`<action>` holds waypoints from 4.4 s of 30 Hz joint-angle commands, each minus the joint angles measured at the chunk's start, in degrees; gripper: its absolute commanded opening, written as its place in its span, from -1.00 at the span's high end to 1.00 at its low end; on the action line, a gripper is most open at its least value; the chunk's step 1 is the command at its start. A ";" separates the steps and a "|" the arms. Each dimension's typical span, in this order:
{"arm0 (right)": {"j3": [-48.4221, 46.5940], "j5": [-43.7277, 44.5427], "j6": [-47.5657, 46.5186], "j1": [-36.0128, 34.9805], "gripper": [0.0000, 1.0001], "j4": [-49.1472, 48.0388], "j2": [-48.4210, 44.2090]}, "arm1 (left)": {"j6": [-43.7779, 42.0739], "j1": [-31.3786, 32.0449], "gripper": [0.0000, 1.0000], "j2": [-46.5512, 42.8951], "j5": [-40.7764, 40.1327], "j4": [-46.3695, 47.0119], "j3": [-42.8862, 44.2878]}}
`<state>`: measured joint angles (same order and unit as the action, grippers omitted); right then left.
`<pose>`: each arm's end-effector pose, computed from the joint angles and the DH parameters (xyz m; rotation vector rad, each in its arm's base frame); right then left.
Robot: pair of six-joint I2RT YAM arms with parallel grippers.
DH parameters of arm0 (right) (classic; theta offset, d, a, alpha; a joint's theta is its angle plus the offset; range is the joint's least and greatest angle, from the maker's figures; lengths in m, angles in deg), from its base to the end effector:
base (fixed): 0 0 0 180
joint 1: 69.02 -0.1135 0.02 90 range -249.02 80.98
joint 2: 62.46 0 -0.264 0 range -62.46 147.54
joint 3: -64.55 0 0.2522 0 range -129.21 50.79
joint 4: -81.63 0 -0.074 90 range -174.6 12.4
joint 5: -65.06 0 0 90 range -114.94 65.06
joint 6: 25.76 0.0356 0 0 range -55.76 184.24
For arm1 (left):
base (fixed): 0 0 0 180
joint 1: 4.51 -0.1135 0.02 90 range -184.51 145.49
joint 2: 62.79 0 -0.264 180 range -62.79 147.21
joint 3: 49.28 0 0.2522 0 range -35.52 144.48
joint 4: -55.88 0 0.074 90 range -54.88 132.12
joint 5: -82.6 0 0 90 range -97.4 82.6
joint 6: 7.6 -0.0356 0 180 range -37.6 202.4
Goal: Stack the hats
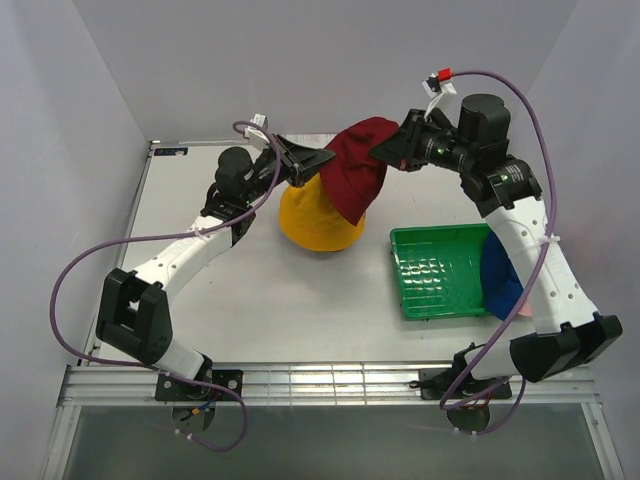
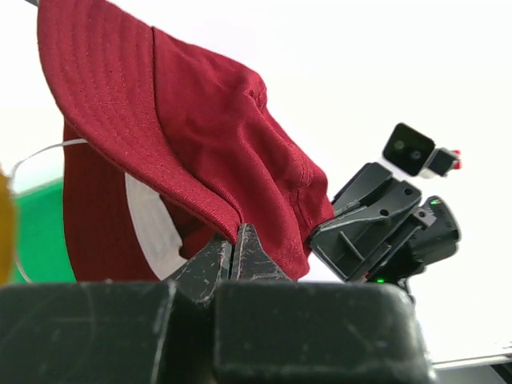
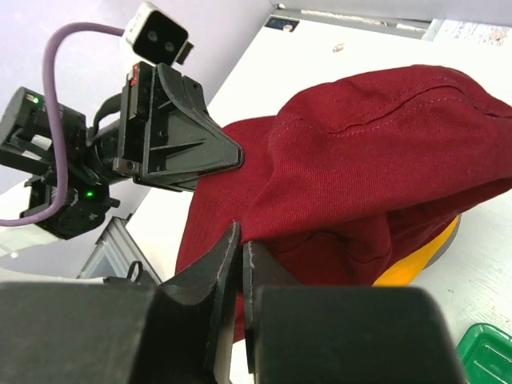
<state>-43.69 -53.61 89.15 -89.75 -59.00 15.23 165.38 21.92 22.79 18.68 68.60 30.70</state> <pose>0.2604 0.1168 0.4835 -0.3233 1.7860 1.0068 0.3117 -0.1724 0.3652 -0.4153 1.7199 -1.8112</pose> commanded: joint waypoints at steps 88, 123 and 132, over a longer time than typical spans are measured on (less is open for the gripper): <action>30.32 -8.60 16.40 8.43 -0.32 -25.16 10.64 | -28.49 -20.55 0.08 3.01 10.30 -5.56 -15.24; 39.63 -11.85 29.94 8.34 0.64 -47.05 16.62 | -29.19 -20.72 0.92 4.77 10.48 -5.56 -16.56; 38.76 -9.31 27.48 8.34 0.84 -42.15 18.37 | -29.46 -21.07 1.00 6.88 9.34 -5.56 -17.26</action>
<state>-4.15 -64.27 118.76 -81.47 -102.80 32.56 137.27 1.53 29.13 29.02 63.12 13.78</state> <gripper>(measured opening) 0.088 0.131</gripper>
